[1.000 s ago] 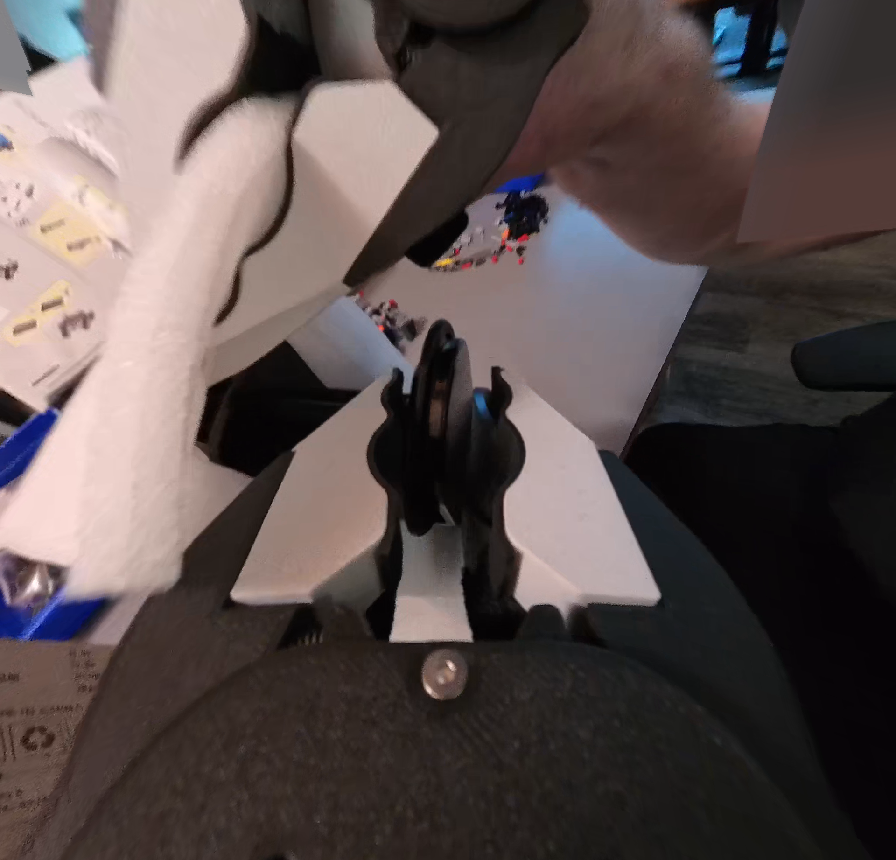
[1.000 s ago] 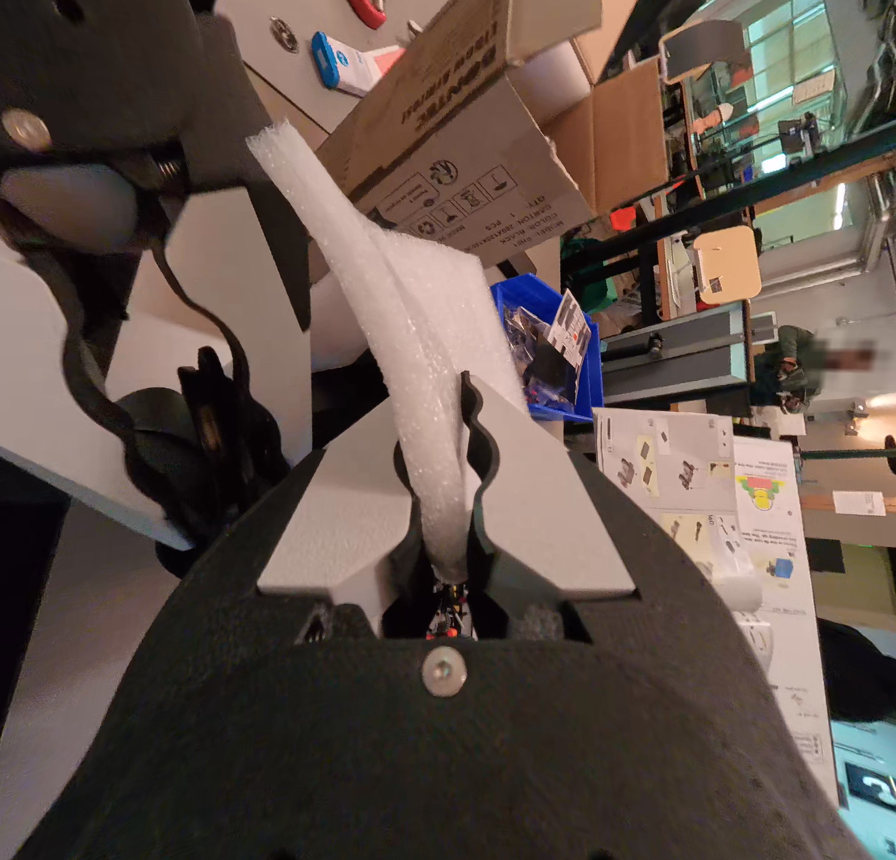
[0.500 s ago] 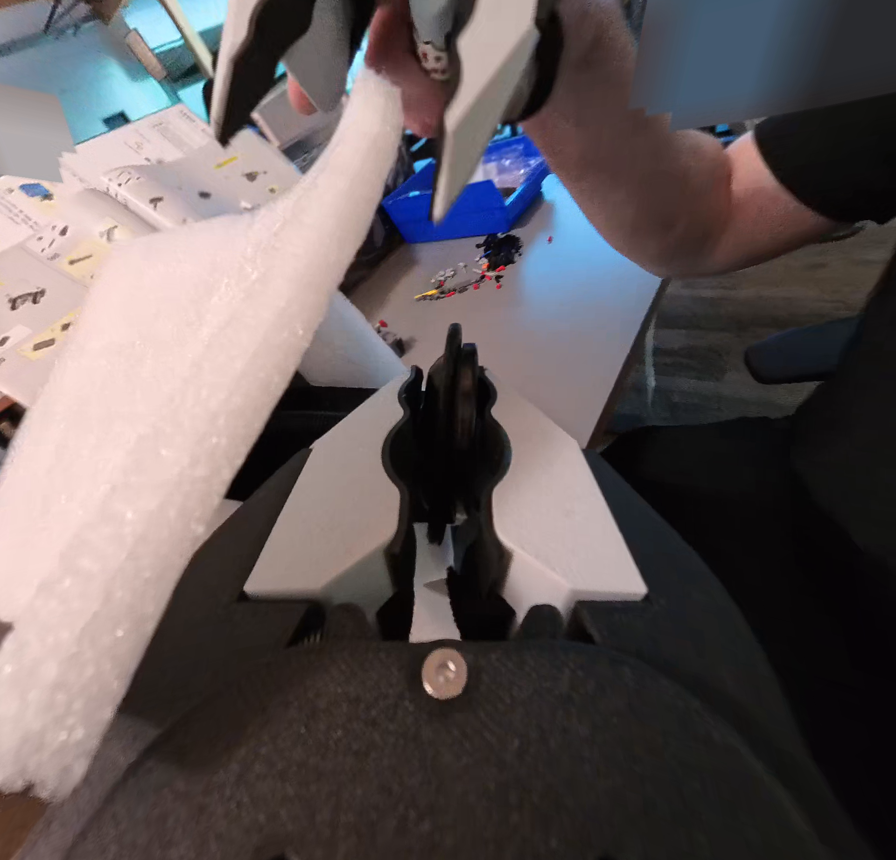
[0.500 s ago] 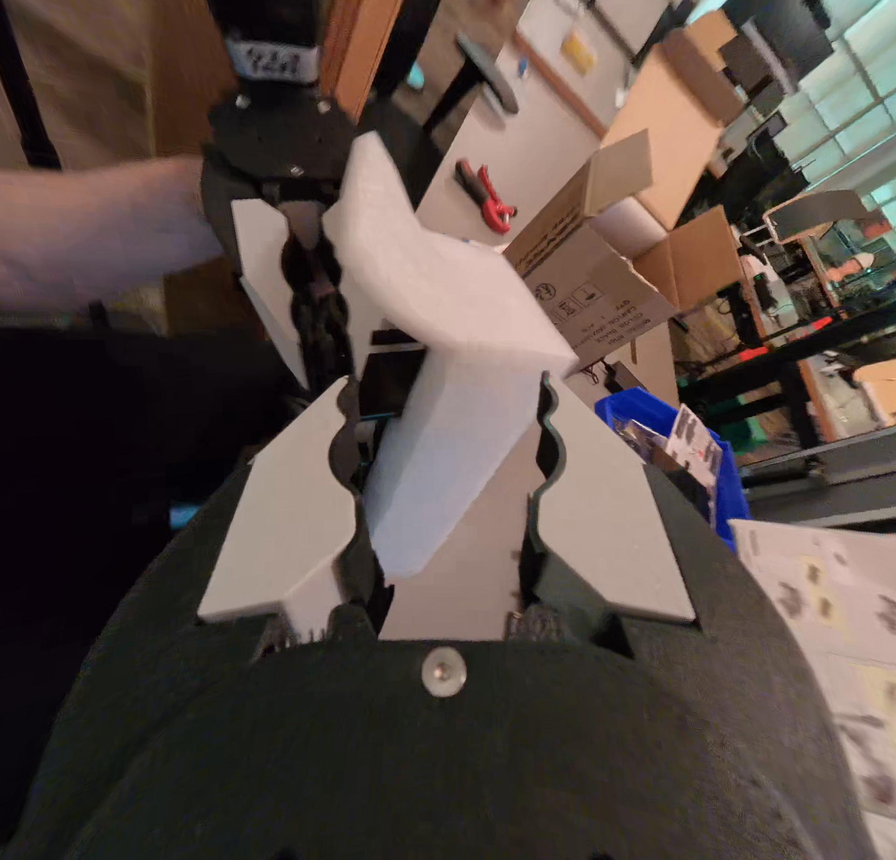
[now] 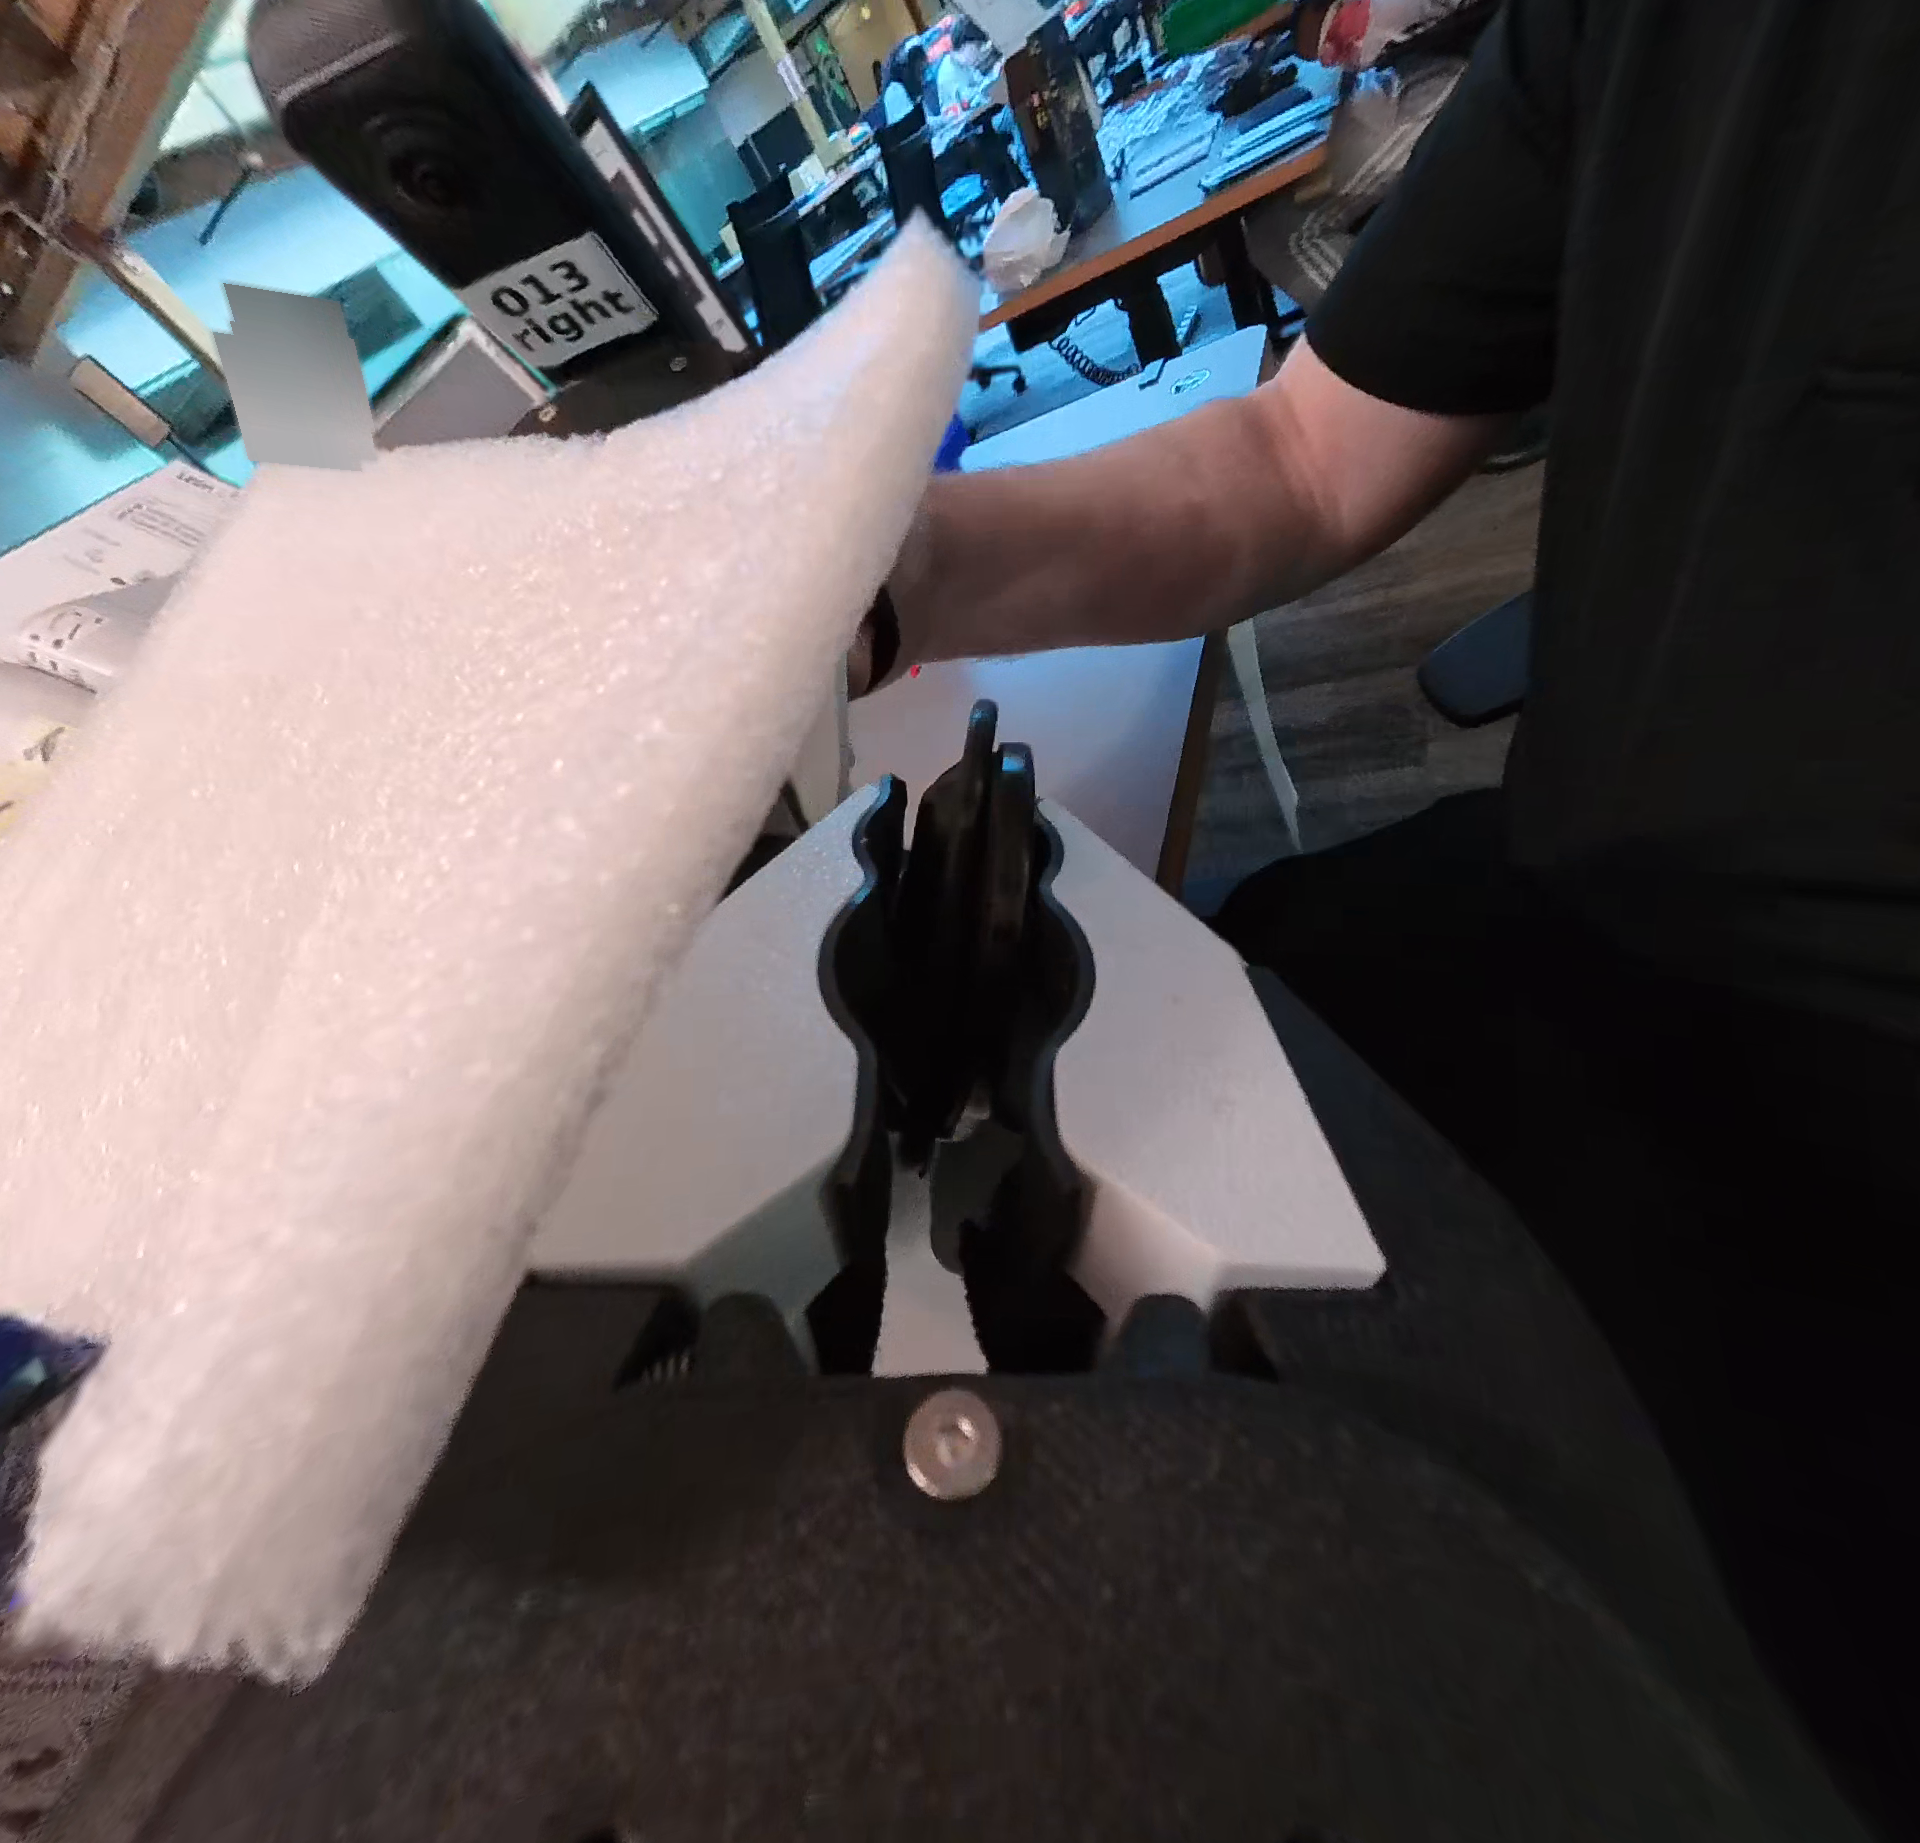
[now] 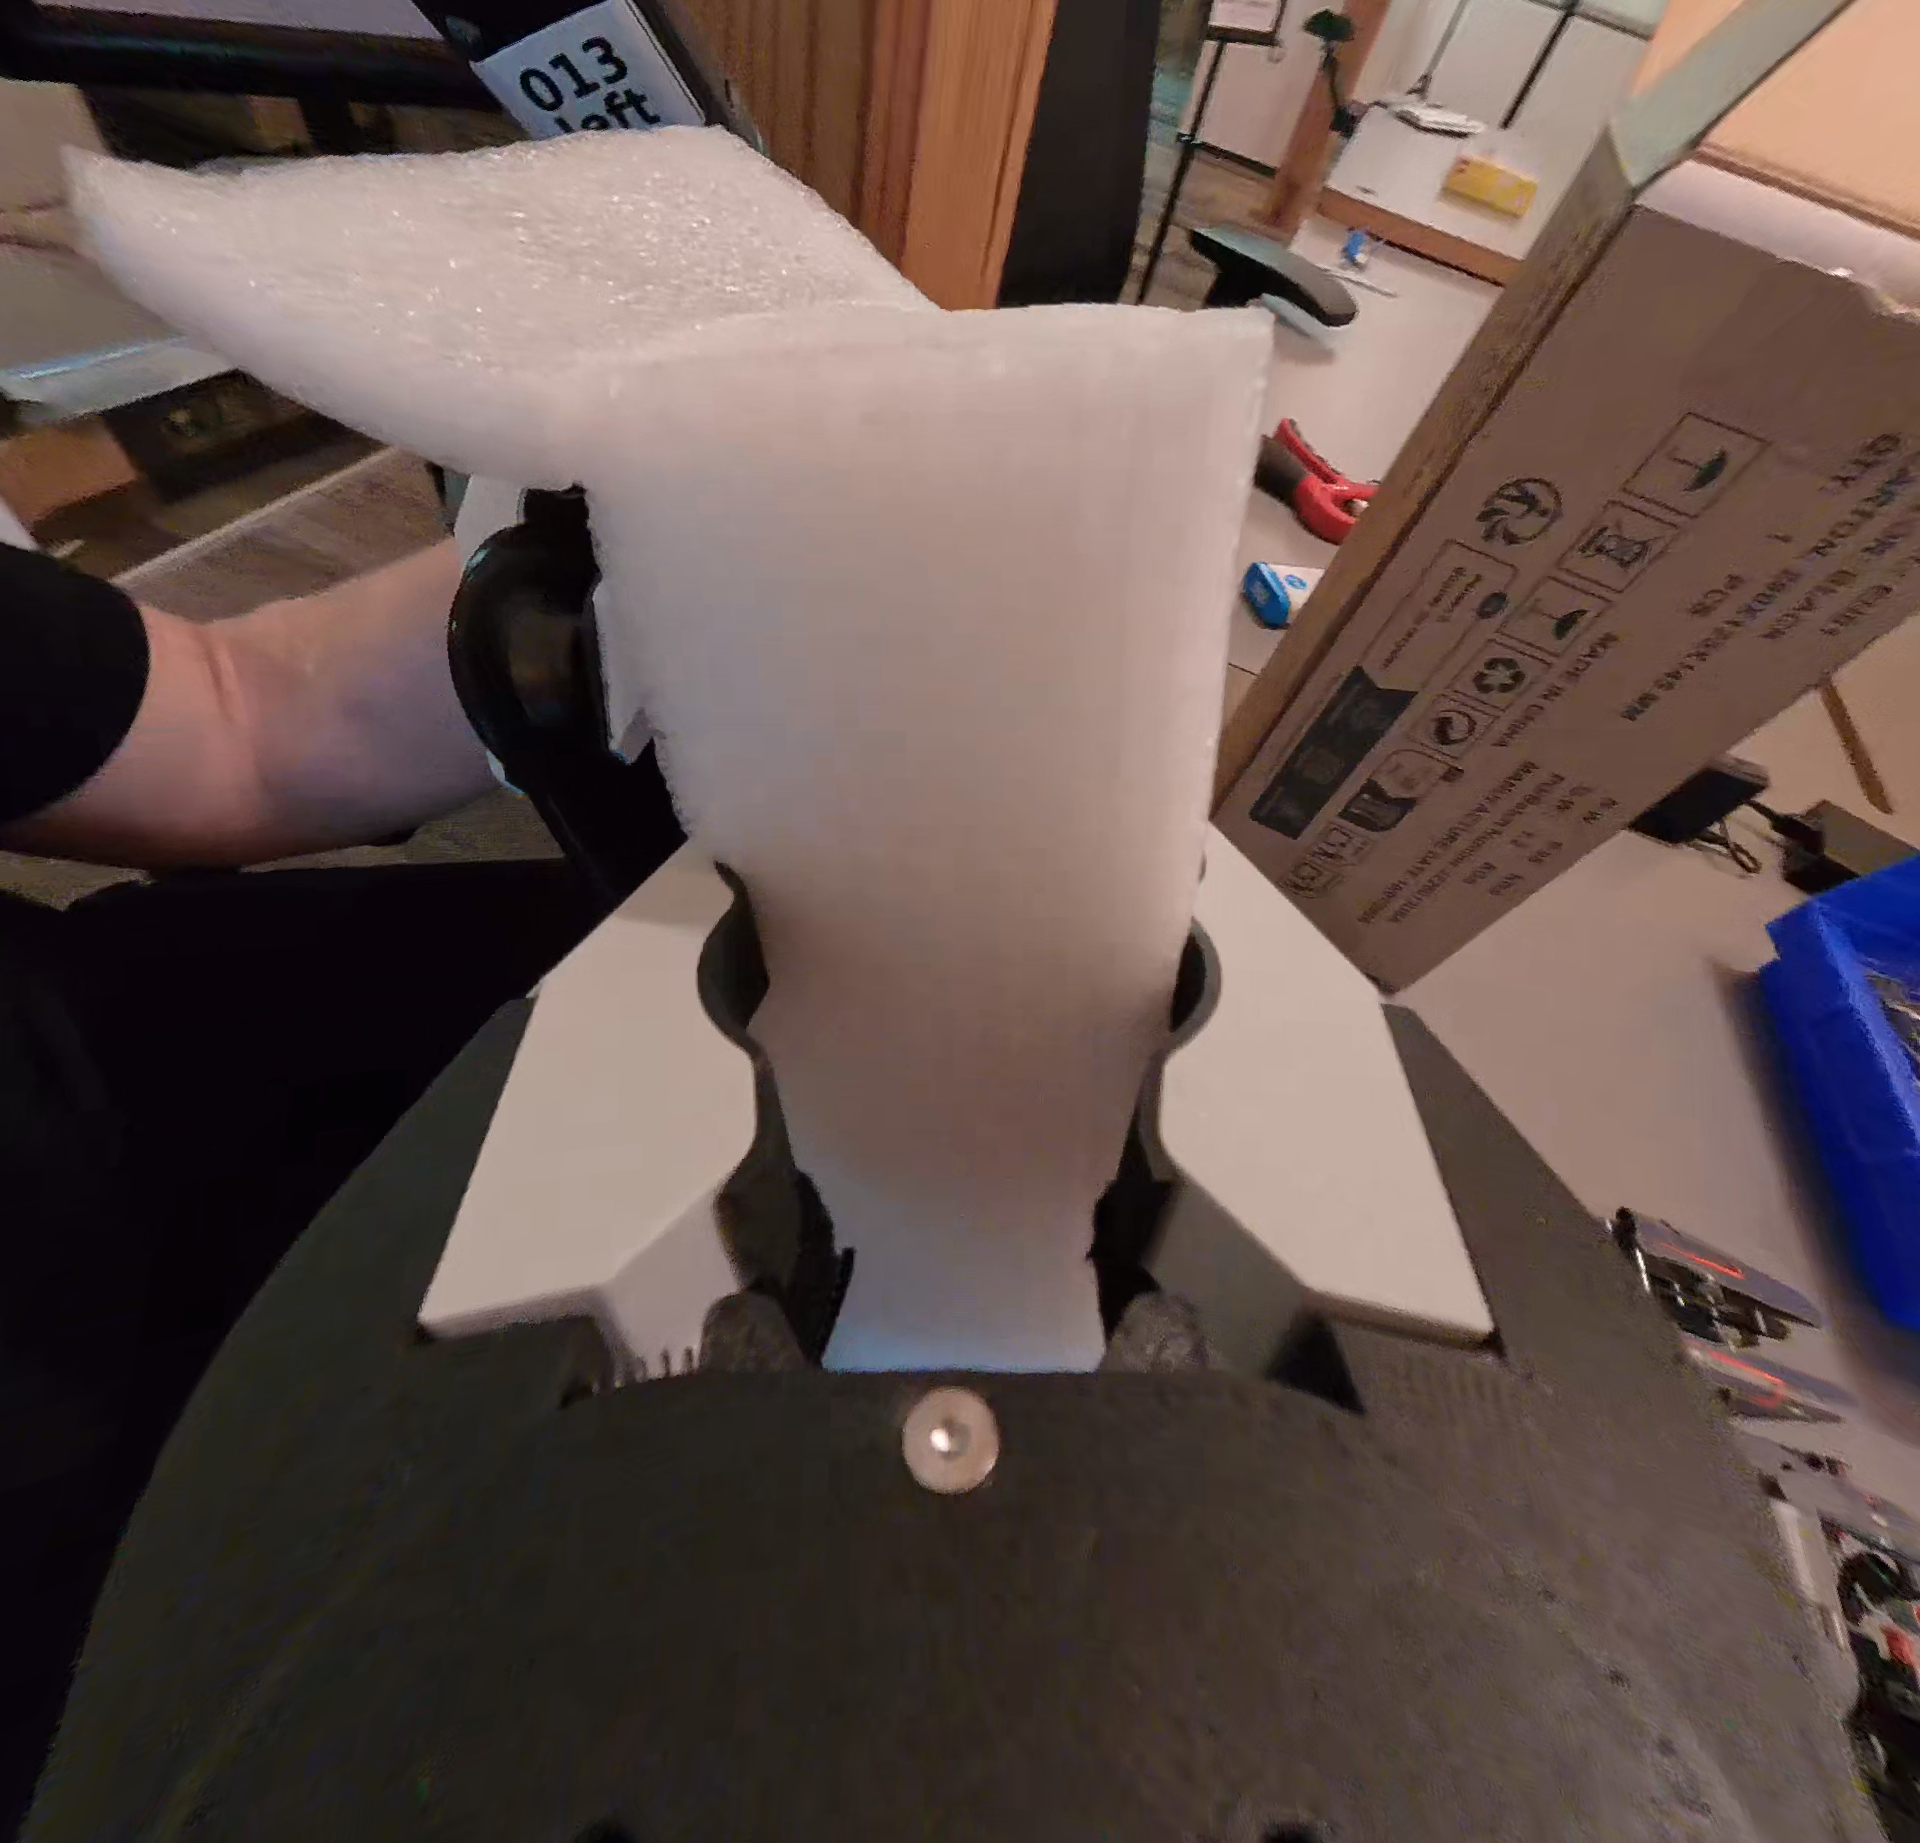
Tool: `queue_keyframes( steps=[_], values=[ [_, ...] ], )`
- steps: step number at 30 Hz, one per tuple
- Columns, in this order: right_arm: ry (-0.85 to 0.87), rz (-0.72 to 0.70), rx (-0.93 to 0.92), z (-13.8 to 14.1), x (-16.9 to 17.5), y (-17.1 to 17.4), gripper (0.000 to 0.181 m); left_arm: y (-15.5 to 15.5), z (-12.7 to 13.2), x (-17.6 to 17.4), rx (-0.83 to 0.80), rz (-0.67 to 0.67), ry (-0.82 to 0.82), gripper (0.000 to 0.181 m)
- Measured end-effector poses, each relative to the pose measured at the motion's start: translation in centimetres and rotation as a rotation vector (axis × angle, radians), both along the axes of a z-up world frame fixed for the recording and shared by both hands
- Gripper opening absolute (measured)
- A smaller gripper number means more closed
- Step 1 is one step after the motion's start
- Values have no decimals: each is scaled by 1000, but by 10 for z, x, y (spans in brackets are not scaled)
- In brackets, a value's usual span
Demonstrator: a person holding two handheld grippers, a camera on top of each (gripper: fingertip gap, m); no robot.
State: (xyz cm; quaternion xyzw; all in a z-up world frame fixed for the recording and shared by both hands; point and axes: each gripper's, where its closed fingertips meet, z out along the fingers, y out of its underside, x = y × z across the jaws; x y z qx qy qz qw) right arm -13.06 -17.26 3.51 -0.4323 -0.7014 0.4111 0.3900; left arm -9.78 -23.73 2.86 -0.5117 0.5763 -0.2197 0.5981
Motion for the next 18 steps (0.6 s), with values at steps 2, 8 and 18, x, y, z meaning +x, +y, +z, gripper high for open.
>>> queue_keyframes(
  steps=[2,8,18],
  values=[
    [3,-29,17,1,3,3,70,1,1,1,17,-22,-4,19],
    [-6,-233,206,14,24,37,66,33,1,9,58,3,25,19],
    [-91,-541,568,-31,43,78,66,87,-57,-3,-151,237,27,25]
  ],
)
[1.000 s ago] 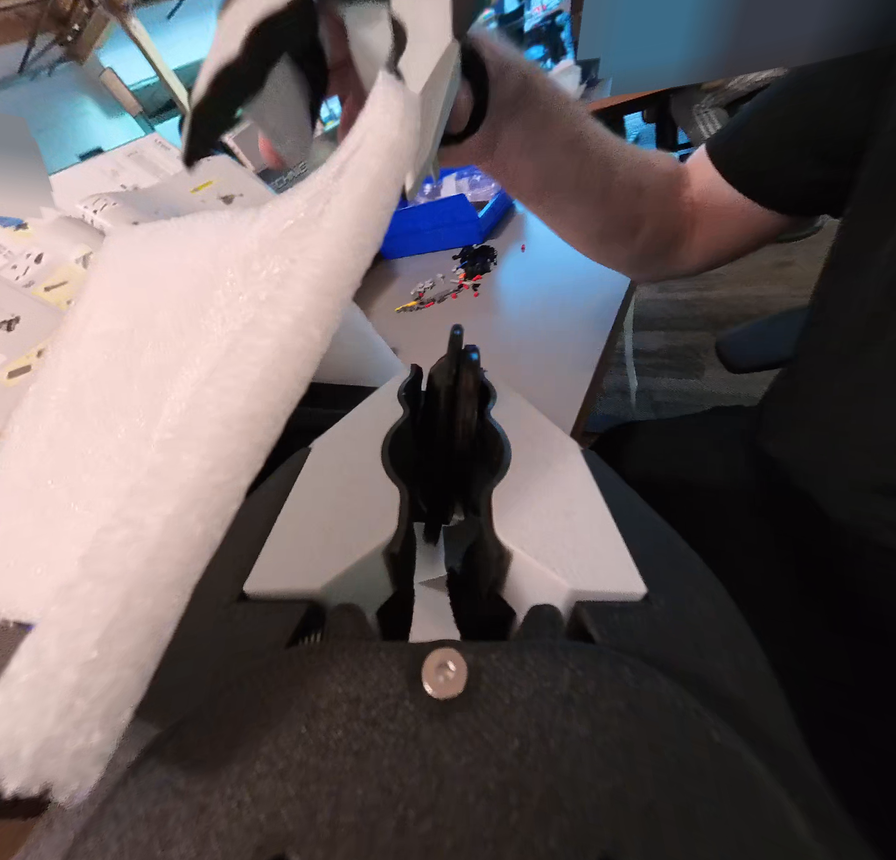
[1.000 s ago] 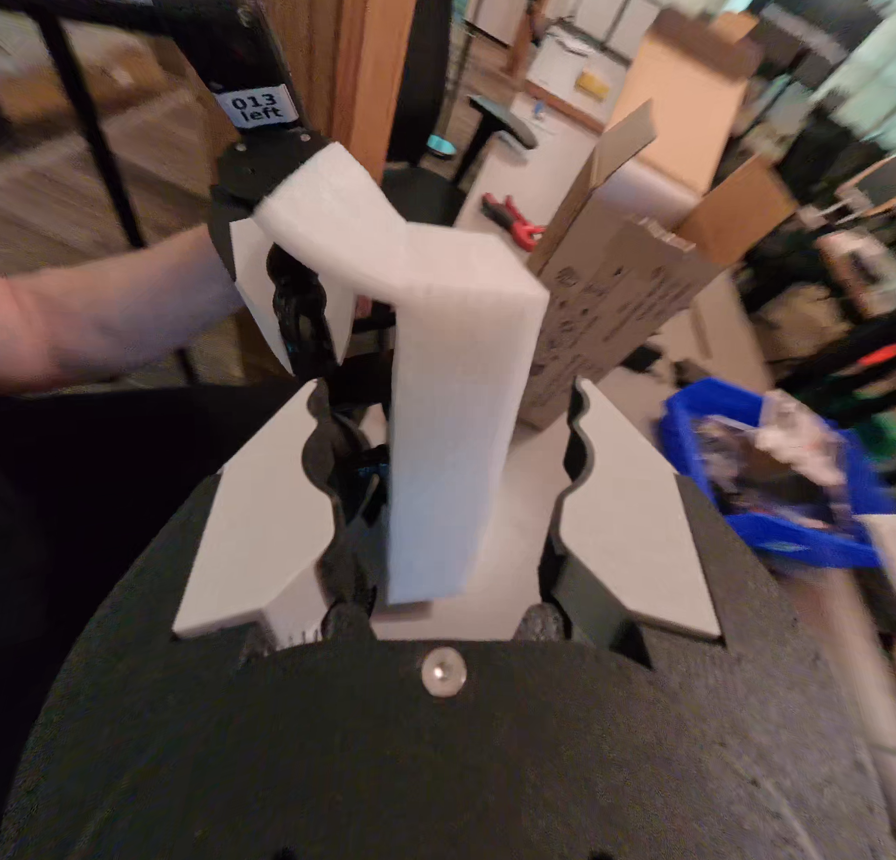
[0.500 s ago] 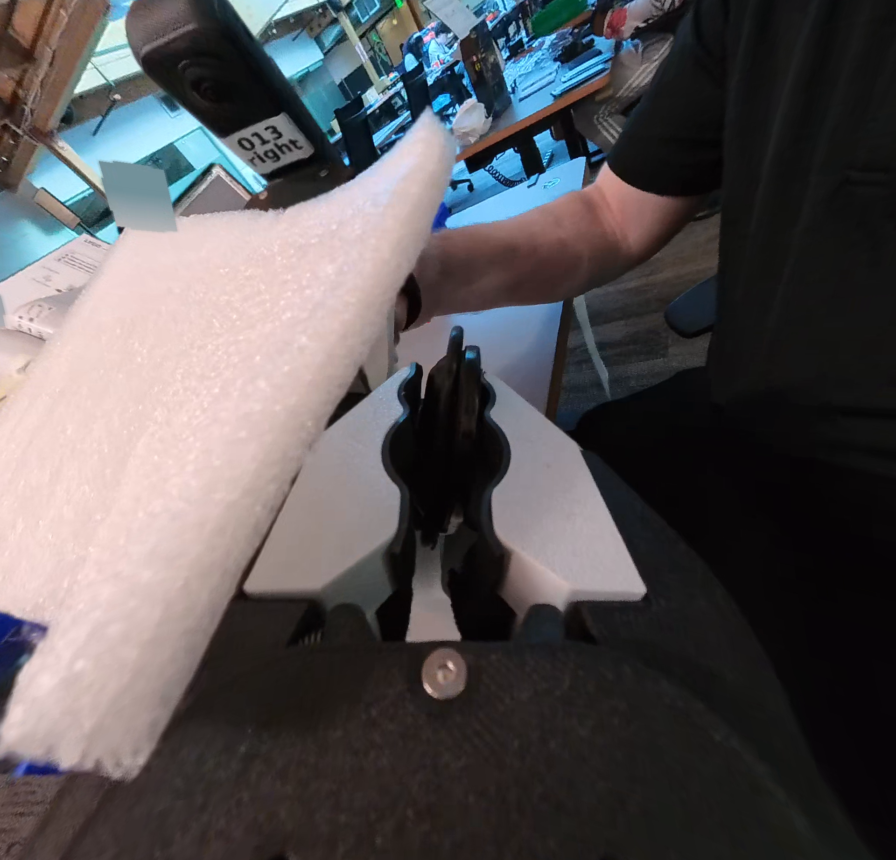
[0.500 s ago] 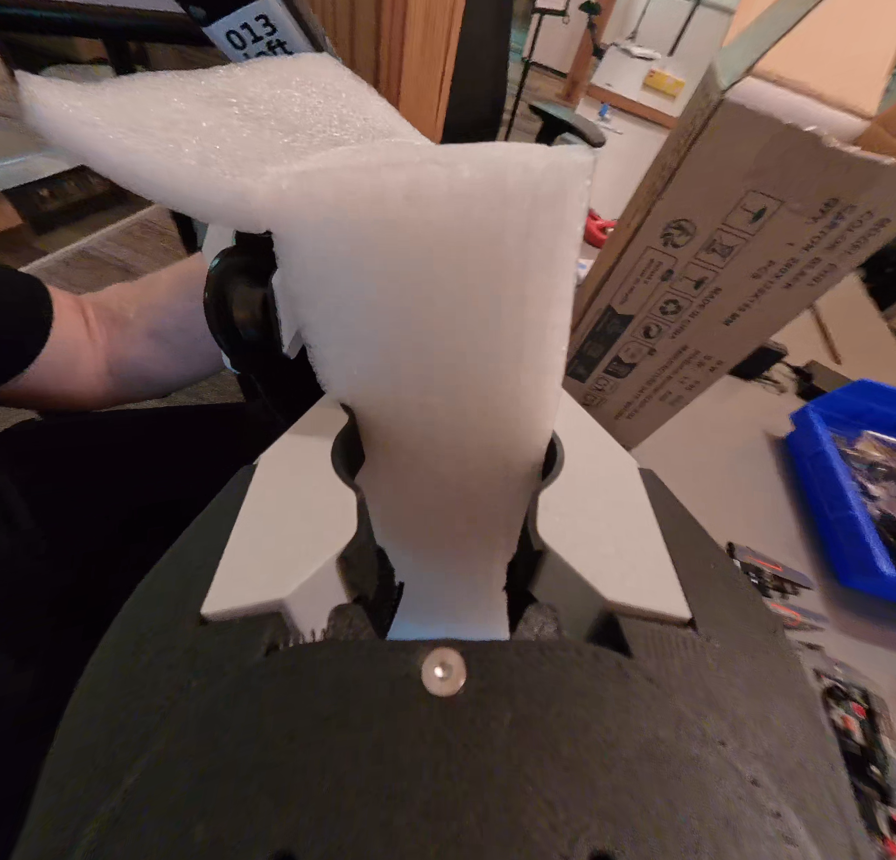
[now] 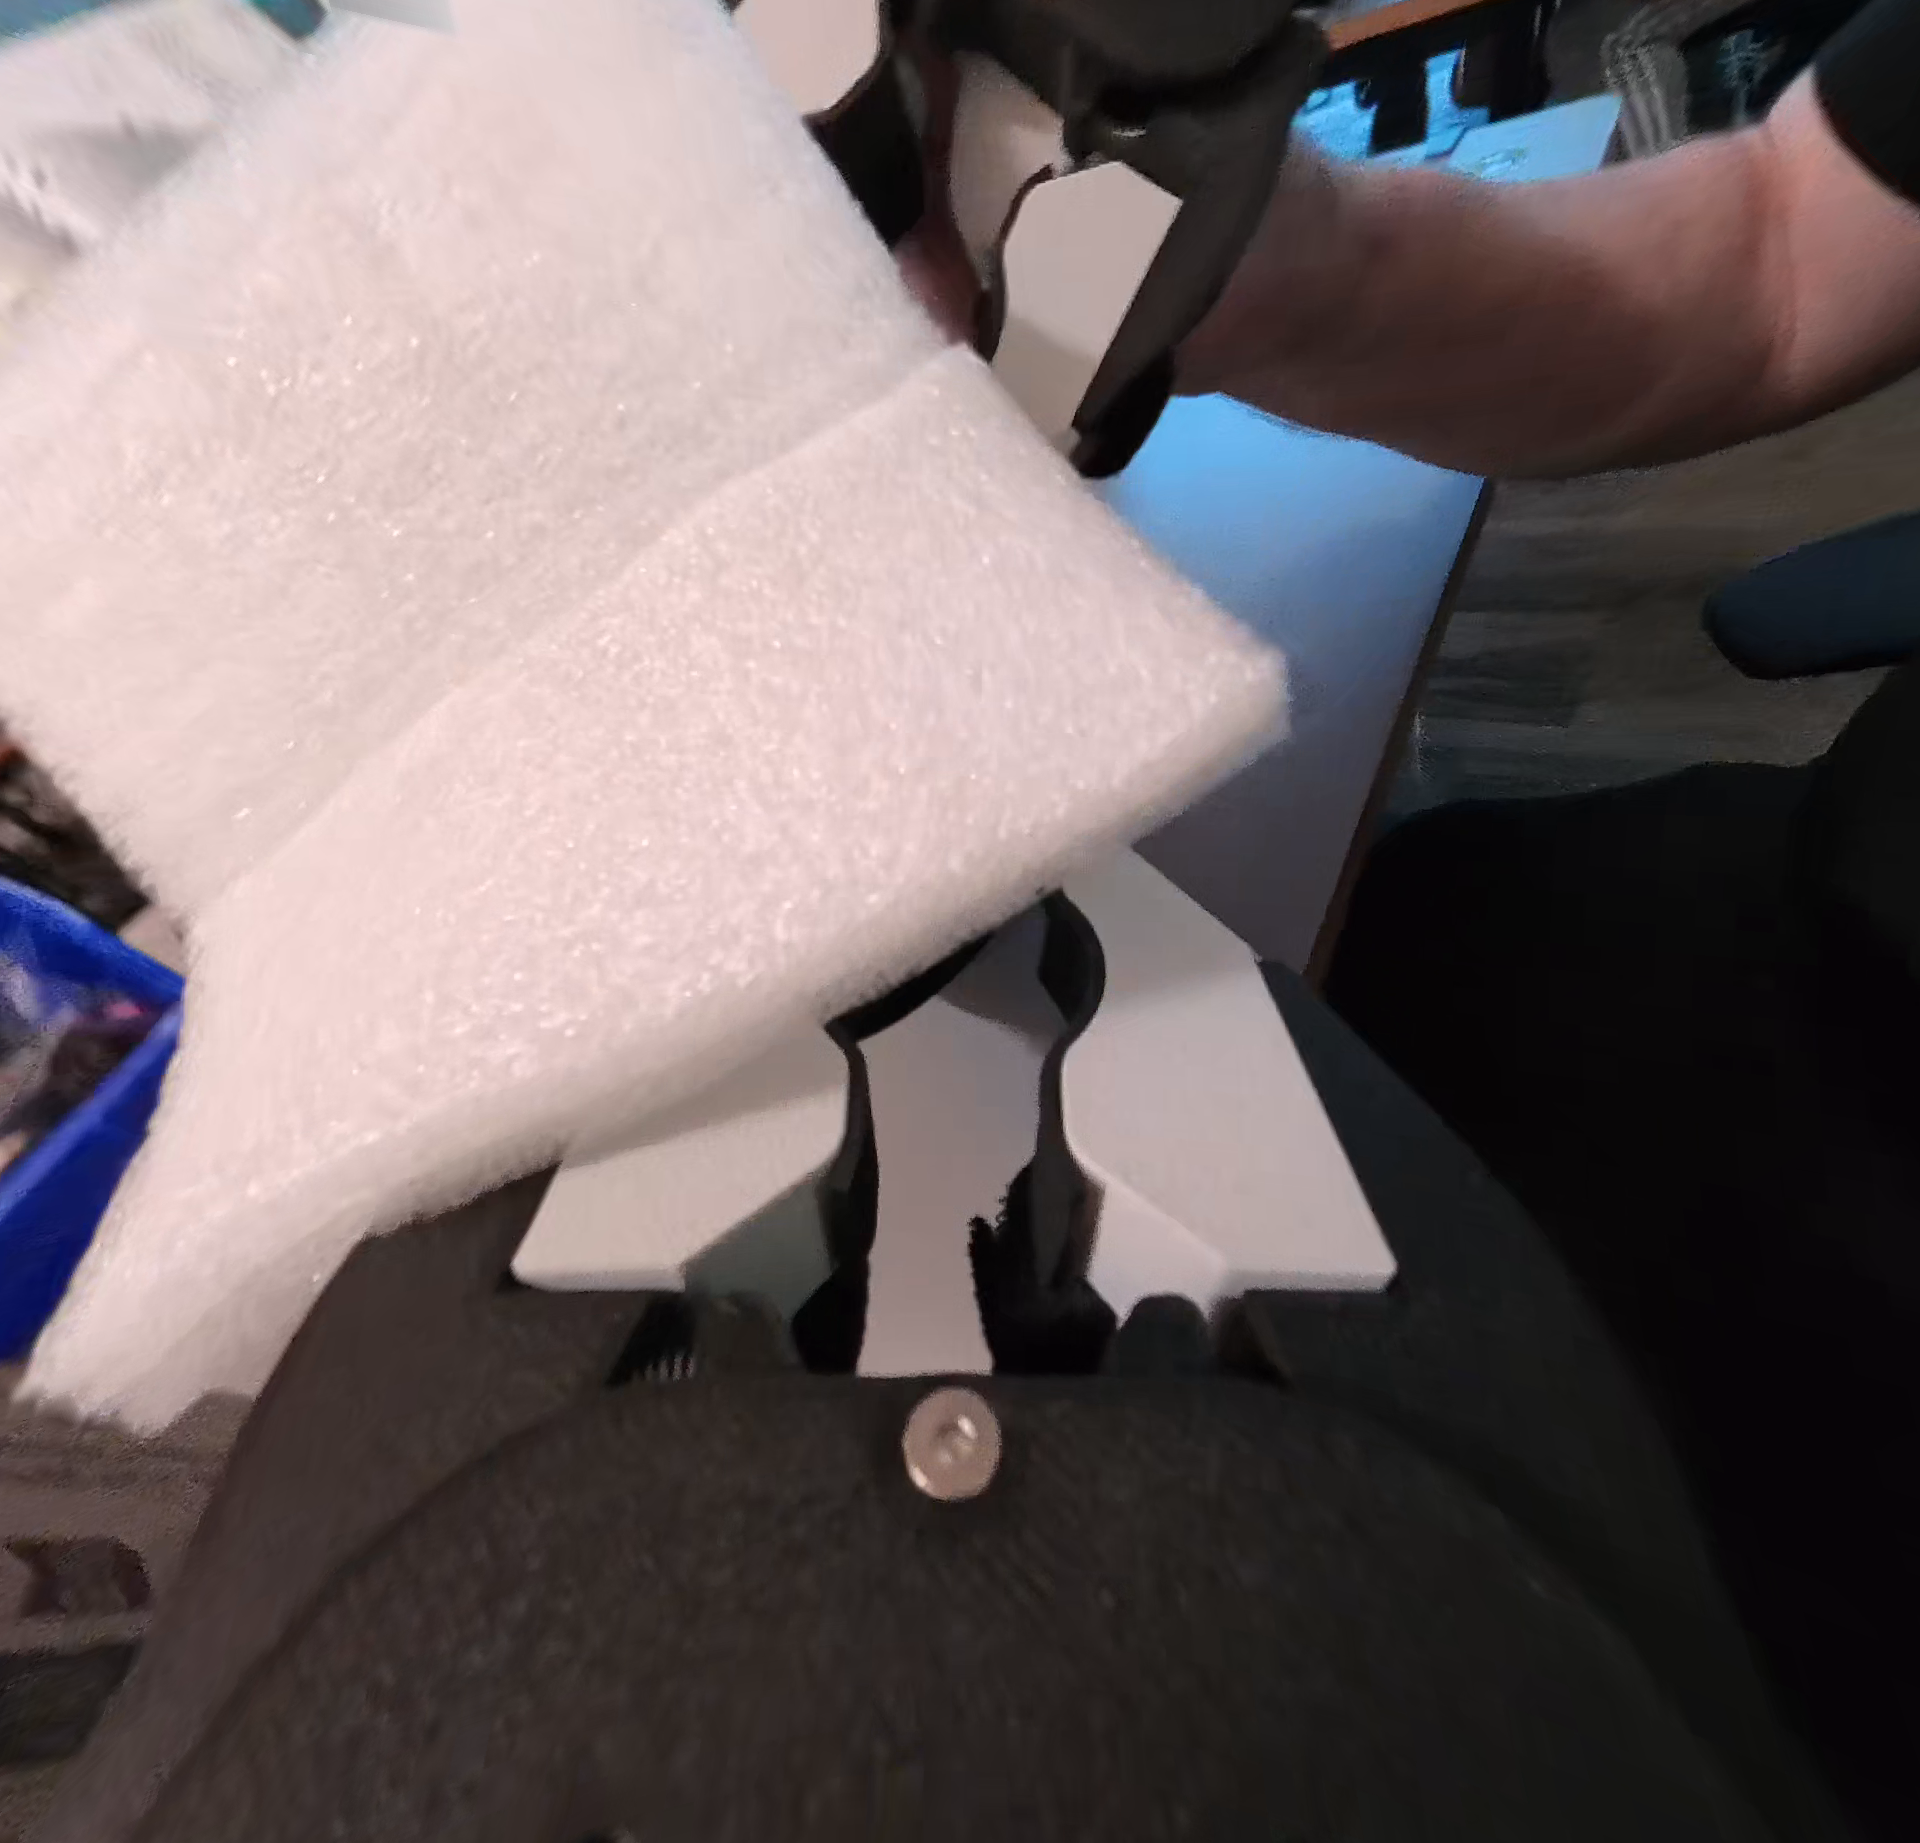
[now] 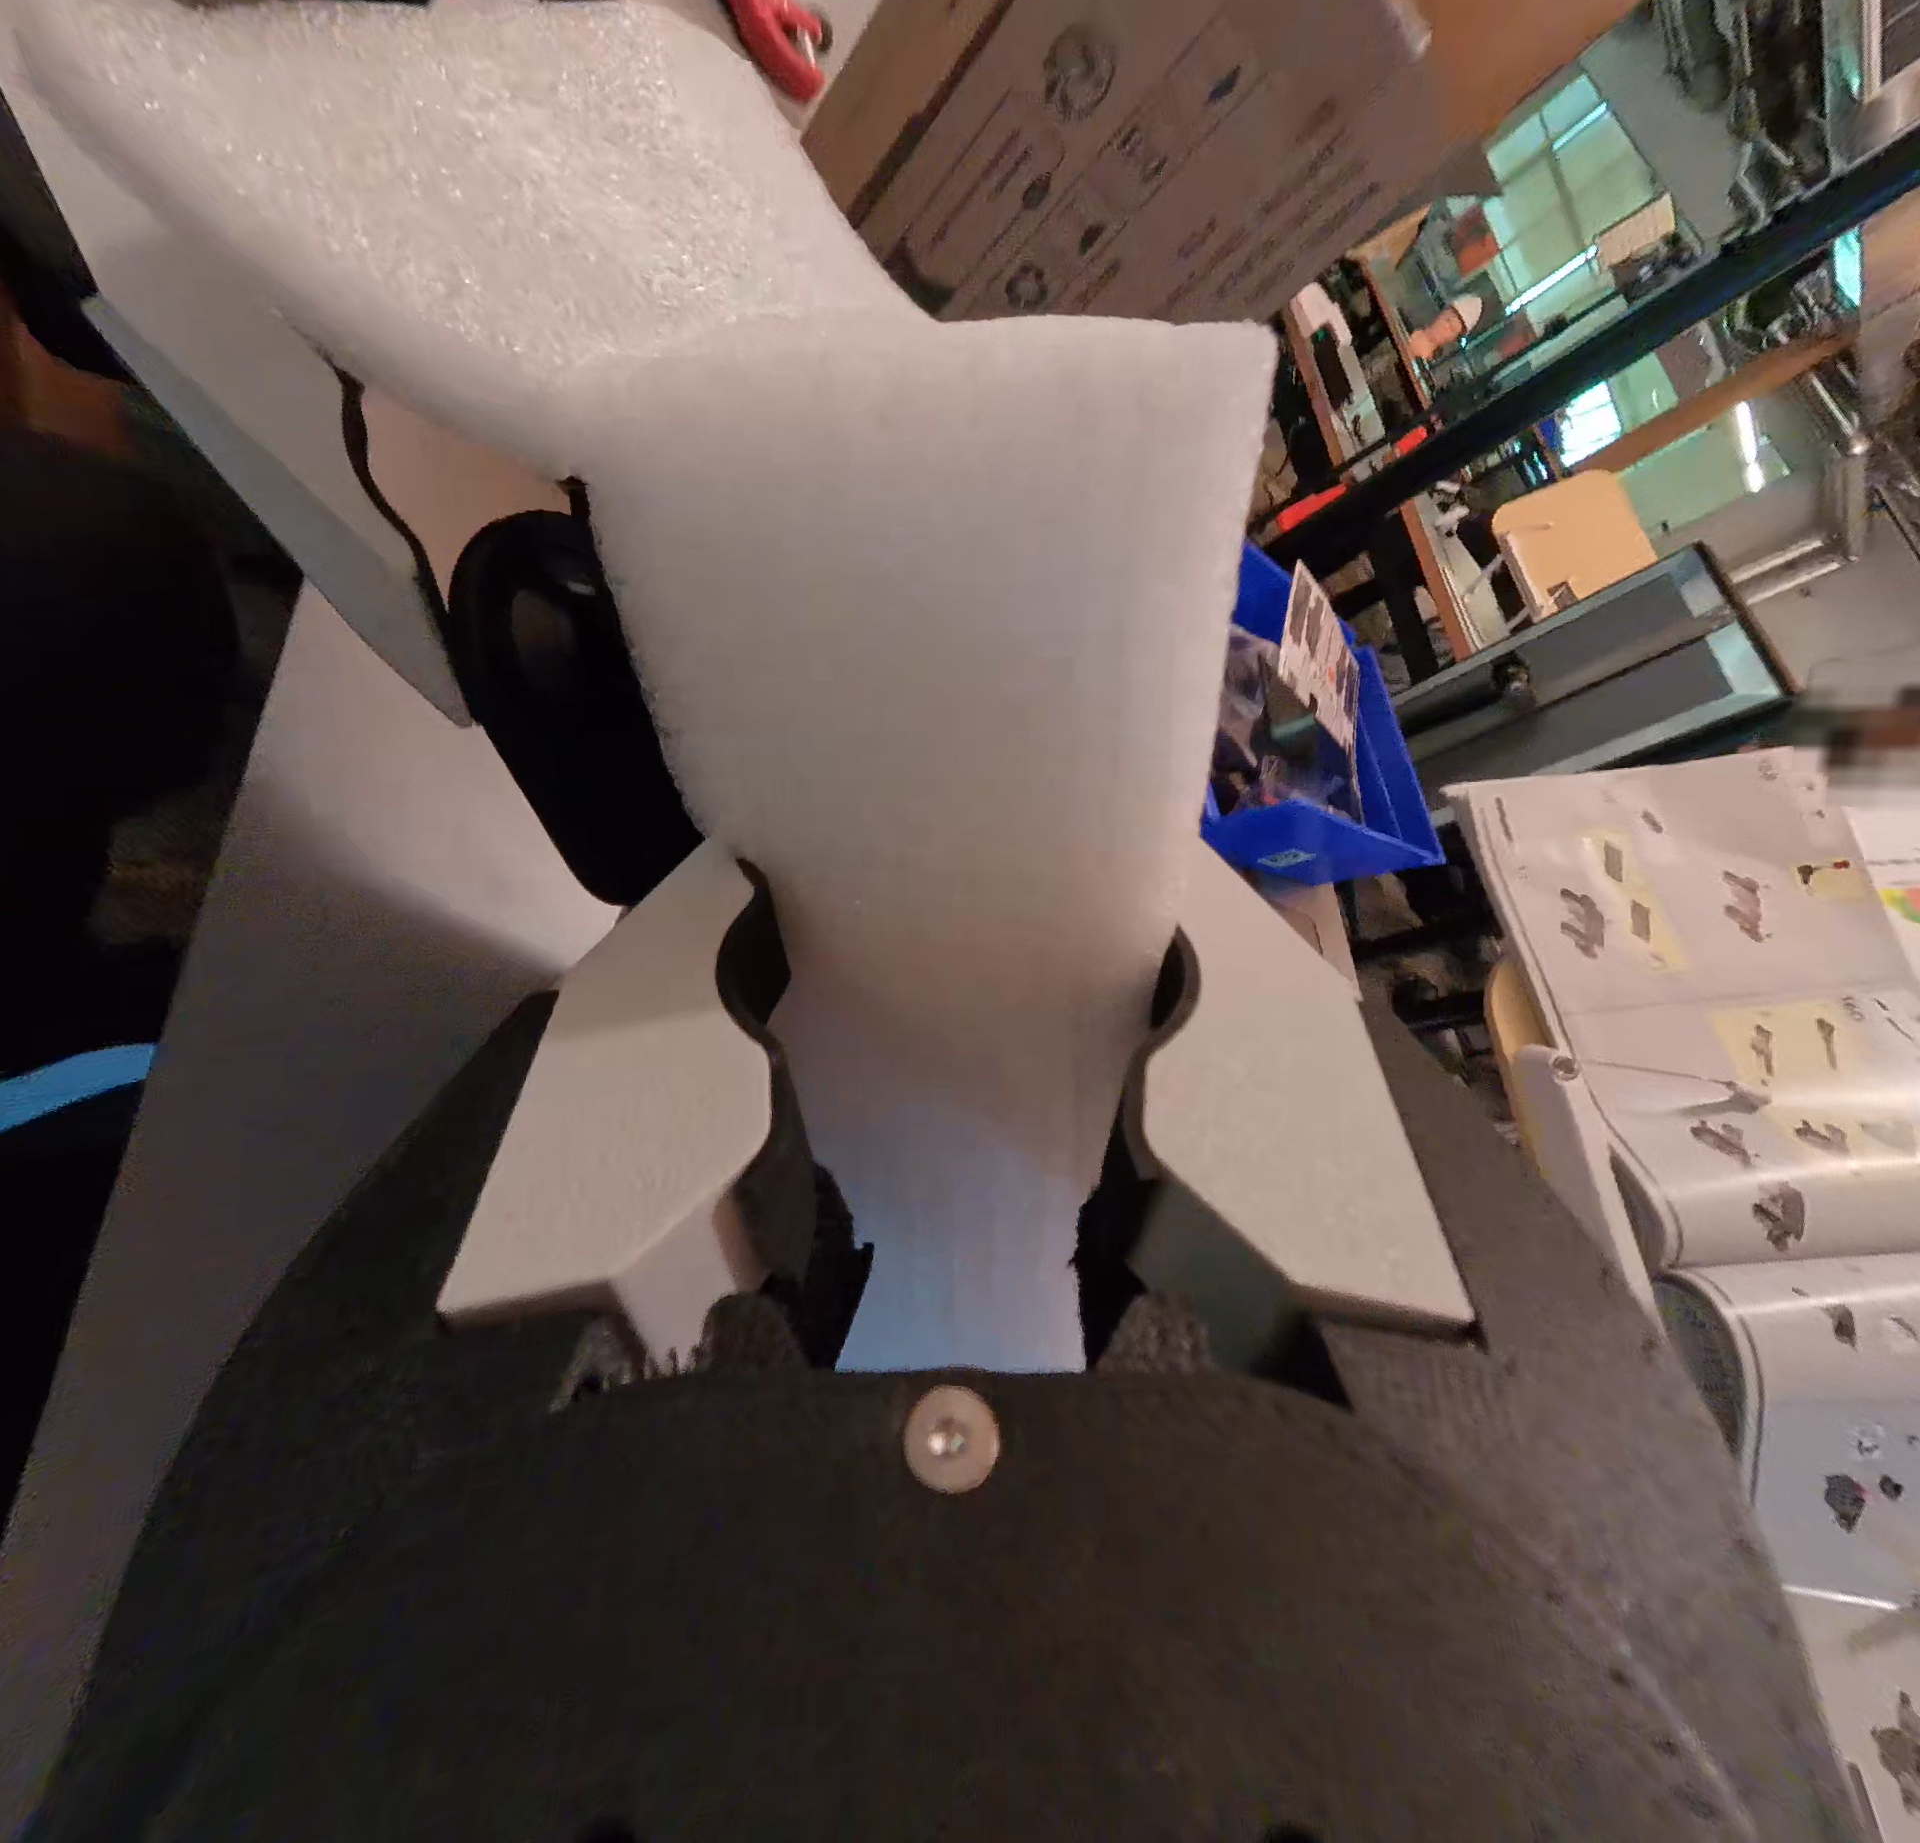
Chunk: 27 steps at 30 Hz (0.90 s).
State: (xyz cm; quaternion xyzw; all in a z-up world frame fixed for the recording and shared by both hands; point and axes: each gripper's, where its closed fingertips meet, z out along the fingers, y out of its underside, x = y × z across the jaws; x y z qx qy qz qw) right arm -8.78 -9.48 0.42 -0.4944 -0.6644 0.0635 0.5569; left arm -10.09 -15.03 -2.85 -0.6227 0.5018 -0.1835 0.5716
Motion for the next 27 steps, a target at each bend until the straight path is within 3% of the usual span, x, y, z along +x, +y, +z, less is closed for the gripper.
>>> queue_keyframes(
  steps=[4,9,14,17,21,23,25,27],
  values=[
    [-43,-26,63,-31,-6,-4,67,-1,-34,-15,-113,78,-21,27],
    [-92,-28,147,-49,-14,-12,71,-18,-66,-46,-259,181,-78,28],
    [-119,-16,161,-52,-16,-15,75,-48,-70,-80,-309,270,-165,33],
    [-151,-4,220,-58,-24,-18,76,-56,-38,-94,-223,336,-264,63],
    [-162,4,262,-61,-26,-18,77,-42,12,-80,-74,396,-281,112],
    [-165,5,271,-61,-26,-20,77,-22,18,-65,-91,408,-266,140],
    [-180,16,293,-64,-26,-23,77,0,6,-55,-153,422,-219,158],
    [-187,34,307,-67,-27,-27,78,19,-6,-47,-193,427,-202,158]
  ],
)
